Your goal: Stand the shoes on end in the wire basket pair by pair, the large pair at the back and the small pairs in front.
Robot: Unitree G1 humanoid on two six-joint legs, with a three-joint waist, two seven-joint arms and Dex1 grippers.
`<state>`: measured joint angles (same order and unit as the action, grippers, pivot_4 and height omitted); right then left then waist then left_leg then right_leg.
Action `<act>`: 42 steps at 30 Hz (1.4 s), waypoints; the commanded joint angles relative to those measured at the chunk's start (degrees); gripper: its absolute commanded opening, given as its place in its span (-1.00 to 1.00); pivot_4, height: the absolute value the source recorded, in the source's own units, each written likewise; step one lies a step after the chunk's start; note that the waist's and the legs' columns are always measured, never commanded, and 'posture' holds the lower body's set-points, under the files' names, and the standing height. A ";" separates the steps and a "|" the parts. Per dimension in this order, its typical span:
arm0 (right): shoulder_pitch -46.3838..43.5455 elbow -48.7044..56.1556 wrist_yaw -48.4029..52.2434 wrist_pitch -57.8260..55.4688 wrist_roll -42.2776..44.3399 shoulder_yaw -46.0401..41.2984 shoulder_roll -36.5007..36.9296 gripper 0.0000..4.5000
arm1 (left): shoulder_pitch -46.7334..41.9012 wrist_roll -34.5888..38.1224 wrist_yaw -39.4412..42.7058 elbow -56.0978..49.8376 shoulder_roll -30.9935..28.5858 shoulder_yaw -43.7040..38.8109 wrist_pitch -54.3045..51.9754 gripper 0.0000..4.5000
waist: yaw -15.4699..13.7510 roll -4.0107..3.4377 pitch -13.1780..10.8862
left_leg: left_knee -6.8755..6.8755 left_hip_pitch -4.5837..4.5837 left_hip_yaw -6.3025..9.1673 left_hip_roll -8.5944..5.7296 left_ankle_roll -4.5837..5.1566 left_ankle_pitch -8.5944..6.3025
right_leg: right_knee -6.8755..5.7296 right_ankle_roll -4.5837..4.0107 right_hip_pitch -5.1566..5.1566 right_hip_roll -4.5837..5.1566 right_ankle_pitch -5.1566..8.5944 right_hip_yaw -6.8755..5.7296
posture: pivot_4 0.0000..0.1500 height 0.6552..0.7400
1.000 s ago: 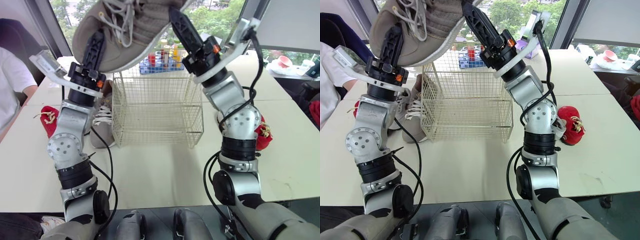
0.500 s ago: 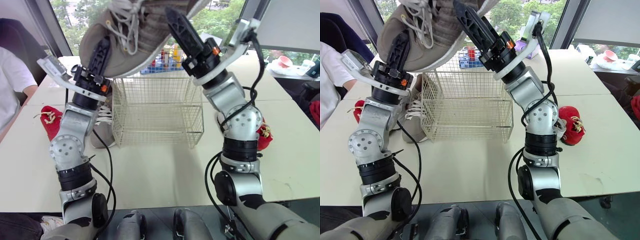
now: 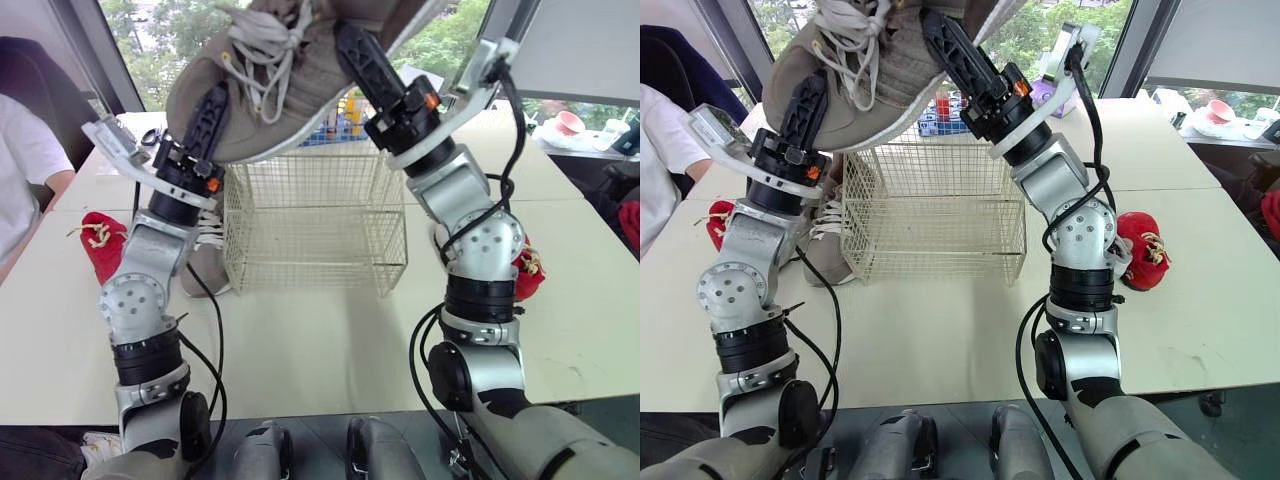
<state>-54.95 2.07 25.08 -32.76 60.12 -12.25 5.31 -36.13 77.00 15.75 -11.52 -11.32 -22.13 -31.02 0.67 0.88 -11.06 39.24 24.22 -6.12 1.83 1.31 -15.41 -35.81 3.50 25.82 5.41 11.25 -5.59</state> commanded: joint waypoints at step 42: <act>-37.62 -75.00 55.87 35.17 -48.57 9.72 27.46 0.48 | 23.83 -16.22 -13.20 -28.34 -18.33 4.47 -4.41 1.00 | -0.06 -0.13 -0.08 | -0.15 0.22 -0.17 0.02 -0.23 0.11 | 0.57 -0.03 0.12 0.01 0.00 0.07 | 1.00 1.00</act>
<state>-89.54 -73.03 80.81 2.02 12.04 -1.04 32.30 -11.86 61.09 1.83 -38.86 -29.31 -17.00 -36.77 0.62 0.75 -11.14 39.09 24.44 -6.29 1.85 1.07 -15.30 -35.24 3.47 25.94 5.42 11.25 -5.52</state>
